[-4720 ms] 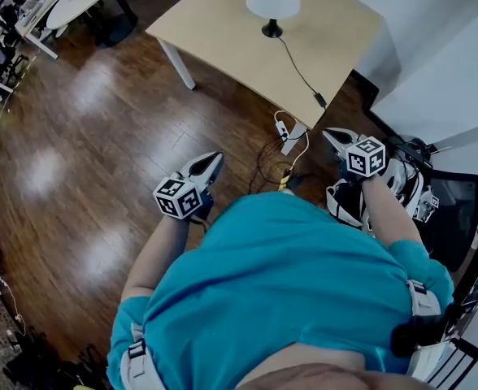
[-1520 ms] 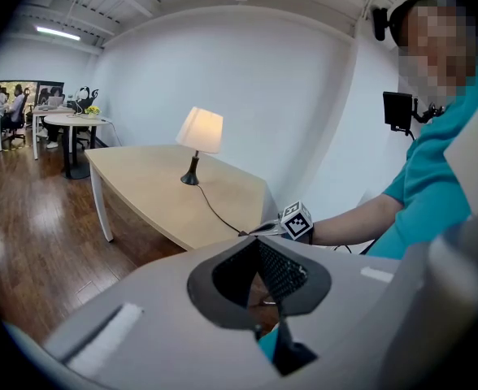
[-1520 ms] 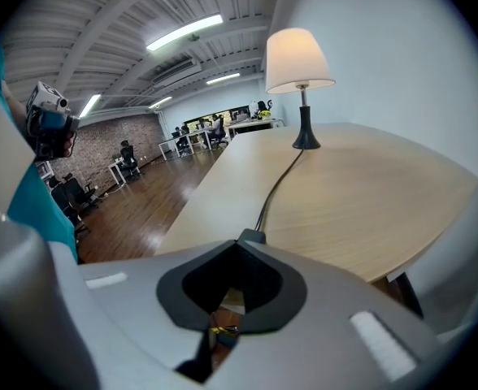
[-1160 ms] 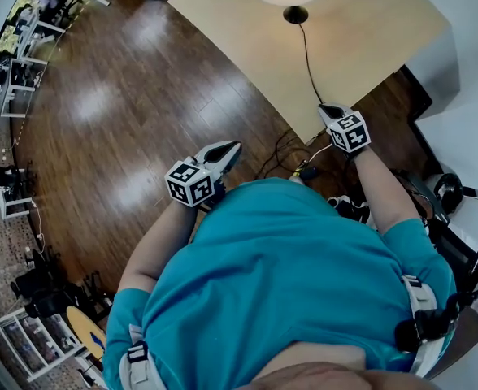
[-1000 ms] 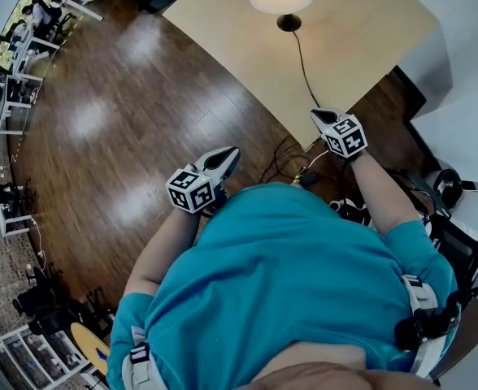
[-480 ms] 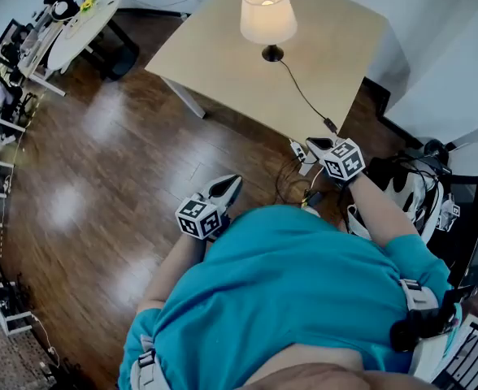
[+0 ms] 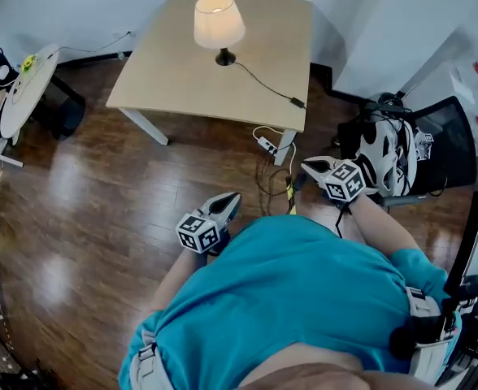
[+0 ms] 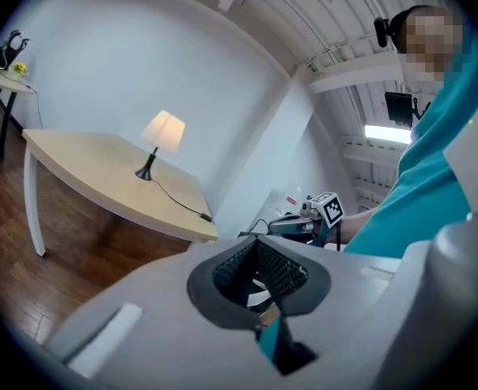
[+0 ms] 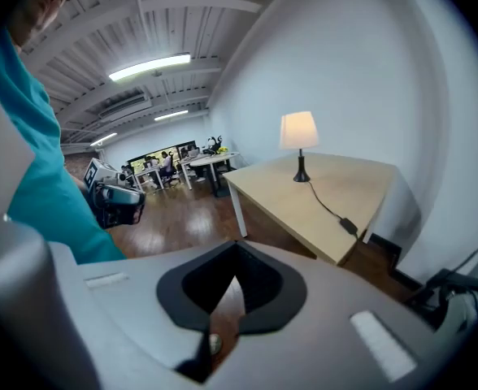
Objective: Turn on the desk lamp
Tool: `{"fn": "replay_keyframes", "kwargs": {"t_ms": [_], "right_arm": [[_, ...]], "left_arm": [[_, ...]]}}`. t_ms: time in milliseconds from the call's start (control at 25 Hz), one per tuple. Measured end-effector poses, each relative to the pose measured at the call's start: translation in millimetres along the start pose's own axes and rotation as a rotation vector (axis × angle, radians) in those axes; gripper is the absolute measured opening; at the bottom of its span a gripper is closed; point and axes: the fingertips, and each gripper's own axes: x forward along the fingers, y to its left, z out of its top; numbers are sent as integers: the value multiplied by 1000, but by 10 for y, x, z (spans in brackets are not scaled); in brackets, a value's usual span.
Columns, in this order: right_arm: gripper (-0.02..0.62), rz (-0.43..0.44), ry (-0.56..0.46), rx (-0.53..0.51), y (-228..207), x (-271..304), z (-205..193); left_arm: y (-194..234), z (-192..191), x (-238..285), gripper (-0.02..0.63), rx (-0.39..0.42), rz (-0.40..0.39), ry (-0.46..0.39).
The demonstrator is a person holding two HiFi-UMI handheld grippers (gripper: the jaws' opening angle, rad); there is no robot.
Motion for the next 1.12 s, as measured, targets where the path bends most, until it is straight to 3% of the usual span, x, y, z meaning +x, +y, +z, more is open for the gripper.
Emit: {"fn": "replay_keyframes", "kwargs": {"t_ms": [200,320,480,760,880,960,1120], "right_arm": [[2,-68,-20,36,48,-596,-245],[2,-82,-55,42,67,-1013,-382],[2,-84,-109,50,101,-1754,-777],[2,5,-133,77,125,-2847,-1813],[2,44,-131,97,174,-3065,-2198],[2,63,-148,110,286,-3150,-2308],[2,59,-159,95,682,-3256,-2273]], "left_arm": [[-539,-77,189,0,43,-91,51],[-857,-156,323,0,56,-105,72],[-1608,-414,546,0,98,-112,81],[-2809,-1036,948,2,74,-12,62],[-3218,-1281,976,2,104,10,91],[-3391,-1342,874,2,130,22,103],[-3425,-1378,455,0,104,49,78]]}}
